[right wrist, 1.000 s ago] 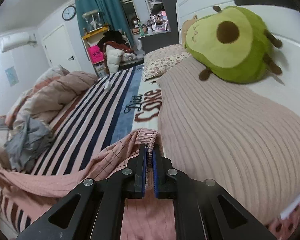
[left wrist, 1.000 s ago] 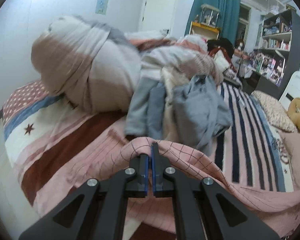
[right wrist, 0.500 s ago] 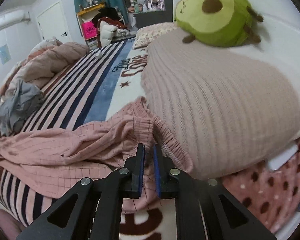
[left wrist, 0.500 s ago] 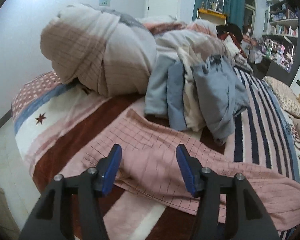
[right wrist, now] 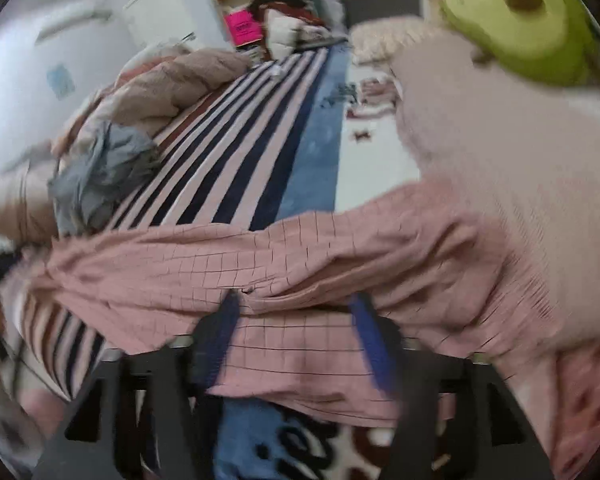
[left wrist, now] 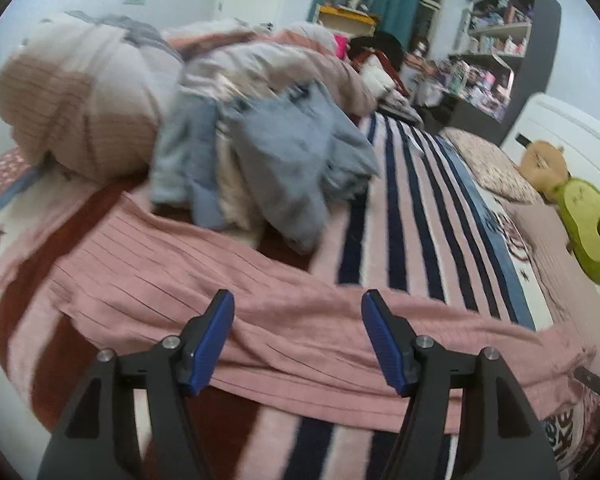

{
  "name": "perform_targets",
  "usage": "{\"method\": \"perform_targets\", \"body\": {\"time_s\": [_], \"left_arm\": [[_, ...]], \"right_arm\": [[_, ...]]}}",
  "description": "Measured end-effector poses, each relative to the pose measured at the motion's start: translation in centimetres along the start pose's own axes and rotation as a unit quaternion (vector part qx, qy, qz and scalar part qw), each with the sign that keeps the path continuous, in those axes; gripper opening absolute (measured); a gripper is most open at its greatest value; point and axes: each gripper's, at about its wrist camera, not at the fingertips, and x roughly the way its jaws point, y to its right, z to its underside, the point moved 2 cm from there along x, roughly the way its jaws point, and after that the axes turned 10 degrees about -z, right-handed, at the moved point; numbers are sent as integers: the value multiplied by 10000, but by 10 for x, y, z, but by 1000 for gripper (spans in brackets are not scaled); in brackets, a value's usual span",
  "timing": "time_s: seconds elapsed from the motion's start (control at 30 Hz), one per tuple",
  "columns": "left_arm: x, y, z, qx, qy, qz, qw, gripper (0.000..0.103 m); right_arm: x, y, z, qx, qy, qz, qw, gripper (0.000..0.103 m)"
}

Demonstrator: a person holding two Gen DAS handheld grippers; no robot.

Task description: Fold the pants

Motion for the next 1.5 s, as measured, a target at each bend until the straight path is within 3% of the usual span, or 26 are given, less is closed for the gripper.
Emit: {"method": "perform_targets", "body": {"time_s": [0.2, 0.23, 0.27, 0.33, 0.37, 0.47, 0.73, 1.0, 1.13, 1.3, 1.33, 1.43, 1.5], "left_arm": [[13, 30, 18, 253, -170, 40, 9995, 62], [13, 32, 20, 278, -161, 26, 9995, 62], [13, 35, 20, 298, -151, -4, 9994, 62], [14, 36, 20, 324, -141, -24, 9994, 62], [14, 37, 19, 345, -129, -32, 9993, 62], [14, 40, 19, 398, -107, -37, 9991, 62], [11, 48, 22, 543, -66, -21, 9985, 62], [15, 42, 33, 558, -234, 119, 9981, 63], [19, 41, 41, 642, -314, 190, 9973, 68], [27, 44, 48, 657, -504, 305, 9961, 68], [28, 45, 49, 656, -524, 322, 9959, 68], [30, 48, 49, 643, -546, 352, 9958, 68], [30, 51, 49, 656, -539, 373, 9957, 68]], "right_arm": [[15, 25, -4, 926, 664, 138, 9934, 66], [17, 27, -5, 974, 730, 192, 9924, 62], [18, 29, -7, 998, 785, 290, 9915, 54], [20, 30, -6, 981, 748, 423, 9915, 12], [19, 31, -4, 1009, 740, 365, 9915, 7], [8, 26, 3, 884, 772, 314, 9926, 5], [-25, 25, 25, 884, 770, 63, 9931, 3], [-38, 45, 46, 1163, 828, 268, 9894, 3], [-46, 42, 56, 1069, 960, 531, 9882, 2], [-62, 34, 57, 871, 994, 524, 9898, 6], [-67, 31, 54, 809, 1052, 533, 9897, 8], [-77, 23, 38, 471, 1175, 708, 9894, 44], [-76, 18, 25, 186, 1234, 923, 9879, 45]]}}
